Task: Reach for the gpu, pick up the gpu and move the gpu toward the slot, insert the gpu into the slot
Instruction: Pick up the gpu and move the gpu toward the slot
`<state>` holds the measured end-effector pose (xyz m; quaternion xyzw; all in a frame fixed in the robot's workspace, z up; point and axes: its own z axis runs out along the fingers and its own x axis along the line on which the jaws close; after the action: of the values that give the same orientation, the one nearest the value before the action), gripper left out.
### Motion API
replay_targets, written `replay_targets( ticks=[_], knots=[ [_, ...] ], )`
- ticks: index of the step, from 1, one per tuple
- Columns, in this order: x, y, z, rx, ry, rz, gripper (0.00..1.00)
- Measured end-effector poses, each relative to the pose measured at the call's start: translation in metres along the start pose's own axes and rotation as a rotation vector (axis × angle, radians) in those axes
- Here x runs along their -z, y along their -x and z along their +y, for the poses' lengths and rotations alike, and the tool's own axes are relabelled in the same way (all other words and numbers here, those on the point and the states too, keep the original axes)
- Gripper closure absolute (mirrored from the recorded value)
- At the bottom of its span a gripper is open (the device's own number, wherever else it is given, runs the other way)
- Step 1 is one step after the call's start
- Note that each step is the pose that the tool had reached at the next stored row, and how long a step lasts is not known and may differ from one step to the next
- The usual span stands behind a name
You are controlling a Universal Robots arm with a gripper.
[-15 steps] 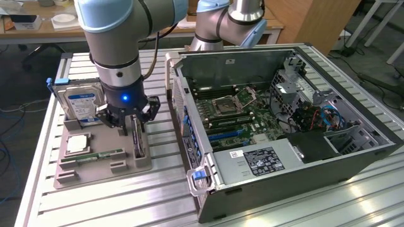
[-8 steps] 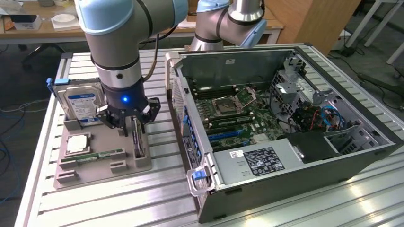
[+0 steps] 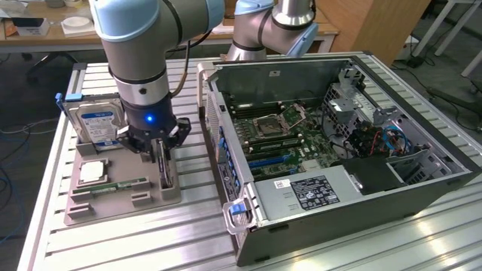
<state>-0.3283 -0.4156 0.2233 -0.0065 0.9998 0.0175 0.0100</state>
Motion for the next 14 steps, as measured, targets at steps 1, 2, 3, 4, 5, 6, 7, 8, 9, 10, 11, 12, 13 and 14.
replay_targets(
  ticks=[1, 2, 3, 4, 5, 6, 7, 8, 9, 10, 11, 12, 13, 14],
  knots=[
    [0.0, 0.0001, 0.0, 0.0, 0.0001, 0.0, 0.6],
    [-0.0001, 0.0004, 0.0, 0.0, 0.0001, 0.0, 0.67],
    [-0.0001, 0.0005, 0.0, 0.0, 0.0, 0.0, 0.67],
    [-0.0001, 0.0006, 0.0, 0.0, 0.0001, 0.0, 0.67],
    [-0.0001, 0.0008, 0.0, 0.0, 0.0001, 0.0, 0.67],
    [-0.0001, 0.0014, -0.0001, 0.0, 0.0, 0.0, 0.67],
    [-0.0001, 0.0022, -0.0001, 0.0, 0.0, 0.0001, 0.67],
    [-0.0002, 0.003, -0.0001, 0.0, 0.0, 0.0001, 0.67],
    [-0.0003, 0.004, -0.0001, 0.0, 0.0, 0.0, 0.67],
    [-0.0003, 0.0043, -0.0001, 0.0, 0.0001, -0.0001, 0.67],
    [-0.0003, 0.0043, -0.0001, 0.0, 0.0001, -0.0001, 0.67],
    [-0.0003, 0.0043, -0.0001, 0.0, 0.0001, 0.0, 0.67],
    [-0.0003, 0.0043, -0.0001, 0.0, 0.0, 0.0, 0.67],
    [-0.0003, 0.0043, -0.0001, 0.0, 0.0, 0.0, 0.67]
  ],
)
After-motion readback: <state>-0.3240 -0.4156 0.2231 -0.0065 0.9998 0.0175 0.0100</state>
